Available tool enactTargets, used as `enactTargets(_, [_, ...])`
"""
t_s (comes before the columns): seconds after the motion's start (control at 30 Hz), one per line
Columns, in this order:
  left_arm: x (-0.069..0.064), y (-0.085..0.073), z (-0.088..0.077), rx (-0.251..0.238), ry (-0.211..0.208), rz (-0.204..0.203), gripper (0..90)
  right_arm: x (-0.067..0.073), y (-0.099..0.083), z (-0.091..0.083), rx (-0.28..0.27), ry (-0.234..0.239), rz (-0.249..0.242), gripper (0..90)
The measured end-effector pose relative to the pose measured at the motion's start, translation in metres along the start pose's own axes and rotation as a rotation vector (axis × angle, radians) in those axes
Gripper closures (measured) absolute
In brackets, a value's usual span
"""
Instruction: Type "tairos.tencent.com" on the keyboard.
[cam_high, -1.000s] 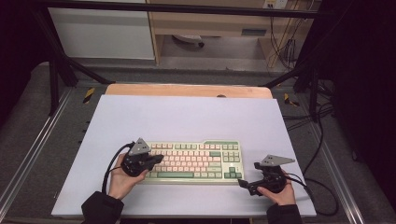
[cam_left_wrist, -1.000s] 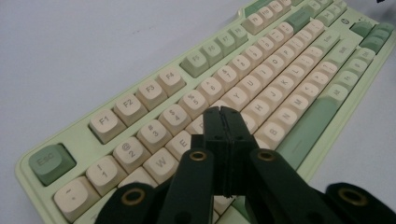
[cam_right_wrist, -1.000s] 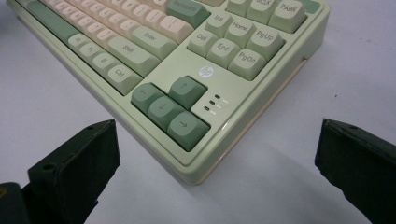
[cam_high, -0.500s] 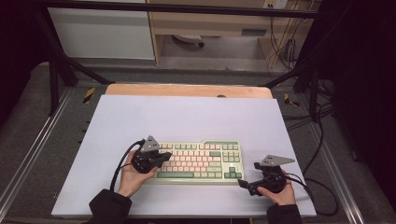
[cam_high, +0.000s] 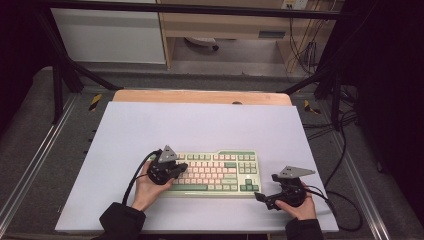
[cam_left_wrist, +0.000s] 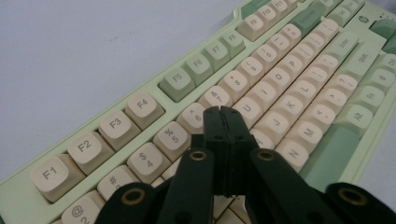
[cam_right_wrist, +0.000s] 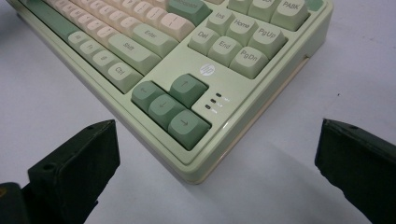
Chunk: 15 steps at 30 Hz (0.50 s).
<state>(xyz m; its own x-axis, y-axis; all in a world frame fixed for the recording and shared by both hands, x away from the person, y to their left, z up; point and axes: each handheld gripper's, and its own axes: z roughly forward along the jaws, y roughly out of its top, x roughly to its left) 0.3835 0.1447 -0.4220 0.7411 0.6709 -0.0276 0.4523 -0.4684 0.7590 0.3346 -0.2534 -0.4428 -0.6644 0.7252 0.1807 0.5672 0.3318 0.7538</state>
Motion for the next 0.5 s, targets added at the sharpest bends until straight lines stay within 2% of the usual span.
enactTargets(0.5, [0.0007,-0.0038,0.0043,0.005,0.009,0.006,89.7,0.0001,-0.0002,0.0,0.0,0.0,-0.002,0.4])
